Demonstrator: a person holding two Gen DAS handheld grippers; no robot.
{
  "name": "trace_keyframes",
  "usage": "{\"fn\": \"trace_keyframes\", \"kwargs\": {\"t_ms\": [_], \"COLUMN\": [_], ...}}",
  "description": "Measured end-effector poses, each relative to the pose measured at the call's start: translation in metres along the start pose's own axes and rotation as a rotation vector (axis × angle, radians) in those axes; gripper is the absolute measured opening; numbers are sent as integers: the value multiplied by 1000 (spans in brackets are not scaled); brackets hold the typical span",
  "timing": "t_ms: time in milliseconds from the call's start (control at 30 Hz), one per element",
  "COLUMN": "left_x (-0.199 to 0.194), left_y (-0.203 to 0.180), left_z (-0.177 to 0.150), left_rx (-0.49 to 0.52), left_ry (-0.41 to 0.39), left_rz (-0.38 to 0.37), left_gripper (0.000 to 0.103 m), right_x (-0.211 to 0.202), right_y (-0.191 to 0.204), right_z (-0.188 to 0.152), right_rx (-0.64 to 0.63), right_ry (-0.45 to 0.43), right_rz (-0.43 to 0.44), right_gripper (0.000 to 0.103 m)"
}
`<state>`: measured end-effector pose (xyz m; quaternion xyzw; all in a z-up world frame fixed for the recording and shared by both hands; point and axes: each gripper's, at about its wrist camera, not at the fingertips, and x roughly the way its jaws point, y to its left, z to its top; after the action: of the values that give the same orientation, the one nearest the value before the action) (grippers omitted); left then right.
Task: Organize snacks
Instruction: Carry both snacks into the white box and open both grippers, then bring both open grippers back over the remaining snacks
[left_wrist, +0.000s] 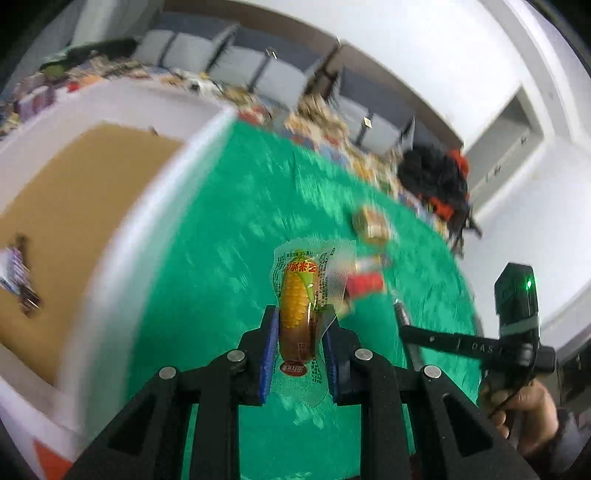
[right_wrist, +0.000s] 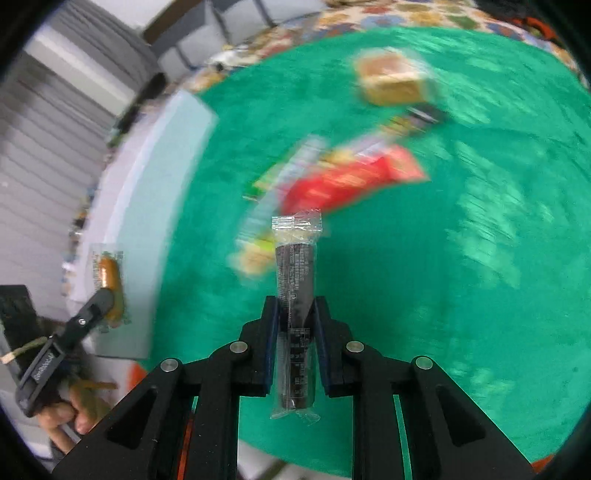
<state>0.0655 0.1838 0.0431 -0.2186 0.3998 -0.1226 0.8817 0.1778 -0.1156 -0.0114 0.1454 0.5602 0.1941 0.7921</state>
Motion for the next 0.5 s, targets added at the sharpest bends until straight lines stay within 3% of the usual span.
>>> {"fn": "trace_keyframes", "kwargs": {"t_ms": [100,267,300,333,400,500], "left_x": [-36,-75,-79,-80,-84,-100], "left_y": [27,88,102,109,129,141], "left_z": [33,76,83,86,90,81], "left_rx": [-9,-20,-12,-8,-17,-38], "left_ry": [-87,-163,-174,-174,-172,-209], "left_rz": [66,308,414,466,556,574], "left_gripper": [22,23,28,37,81,84], "right_x": [-8,-6,-1,2,5,-10], "right_y": [77,211,237,253,275,278], "right_z": [25,56,61,63,70,72], "right_rx": [-109,-279,-306,-320,-323,-293], "right_ry": [-38,-58,-62,-79,-113,-177], "right_rz": [107,262,283,288,312,364], "right_gripper": [20,21,26,39,64,64]}}
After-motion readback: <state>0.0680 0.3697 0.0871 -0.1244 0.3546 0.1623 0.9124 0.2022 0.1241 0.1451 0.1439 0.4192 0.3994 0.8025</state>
